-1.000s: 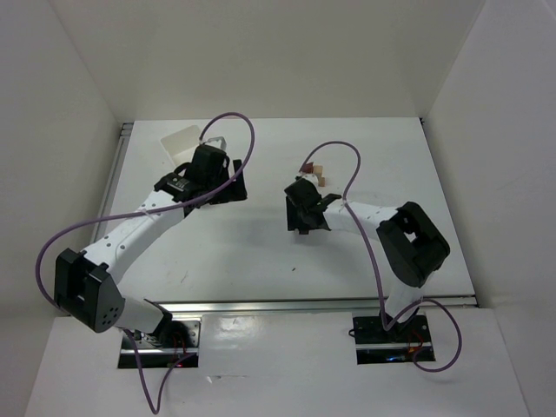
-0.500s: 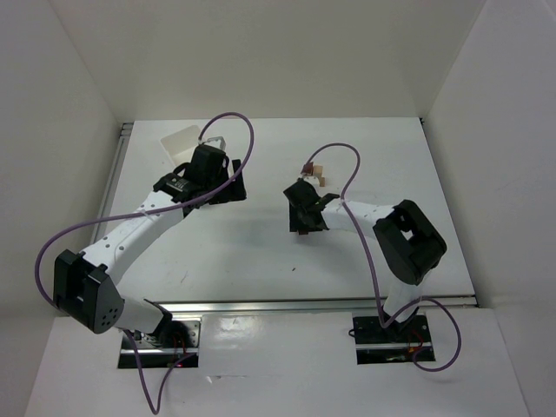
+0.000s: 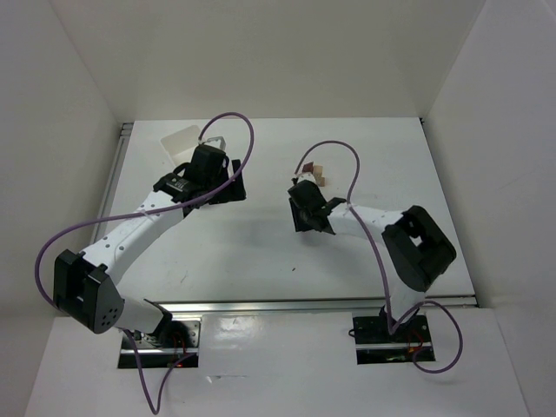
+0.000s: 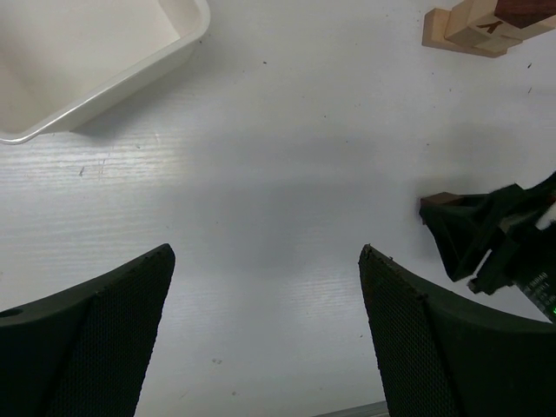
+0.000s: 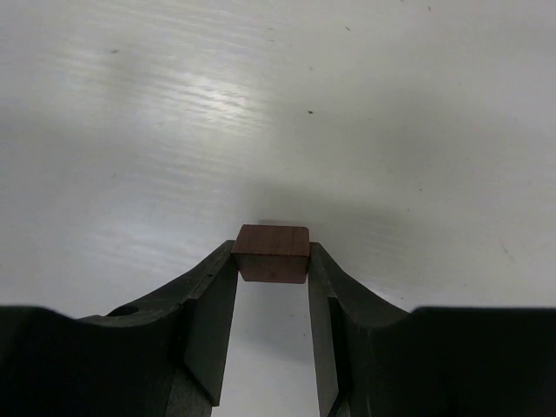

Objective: Build the wood block tower

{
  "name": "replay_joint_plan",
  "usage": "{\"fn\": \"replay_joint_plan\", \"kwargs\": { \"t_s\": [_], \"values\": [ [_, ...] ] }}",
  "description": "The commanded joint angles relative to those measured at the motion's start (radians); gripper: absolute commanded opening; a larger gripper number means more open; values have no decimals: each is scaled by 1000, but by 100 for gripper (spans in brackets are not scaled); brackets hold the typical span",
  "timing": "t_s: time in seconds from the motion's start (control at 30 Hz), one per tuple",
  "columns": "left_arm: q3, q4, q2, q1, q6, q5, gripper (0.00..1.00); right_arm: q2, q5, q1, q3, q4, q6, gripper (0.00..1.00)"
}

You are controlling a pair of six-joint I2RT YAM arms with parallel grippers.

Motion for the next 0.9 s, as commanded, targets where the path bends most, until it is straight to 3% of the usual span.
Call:
{"fn": "replay_joint_plan", "kwargs": {
  "t_s": [0.0,0.03,0.07,0.17,0.3,0.47,0.63,0.87],
  "values": [
    [3,15,-20,-3,14,-9,92,-174,-178,-28,-75,249,-348,15],
    [3,15,-20,-3,25,-18,92,-211,-266,-61,-100,285,-546,15],
    [3,15,-20,-3,25,-18,92,-287,-464,-77,-123,308,-648,18],
    [3,15,-20,-3,50,-18,95,-377,-717,-175,-167,299,-931,37],
    [35,5,-20,-3,71,-40,95,-299,-926,-361,86,13,-1094,32],
    [35,15,-40,-3,120,-97,96,-75,-958,-448,384,-218,-1353,25],
    [35,27,-50,-3,143,-143,97,108,-989,-537,604,-316,-1453,25],
    [86,-25,13,-3,123,-207,97,183,-1007,-559,659,-357,-1556,25]
  ]
}}
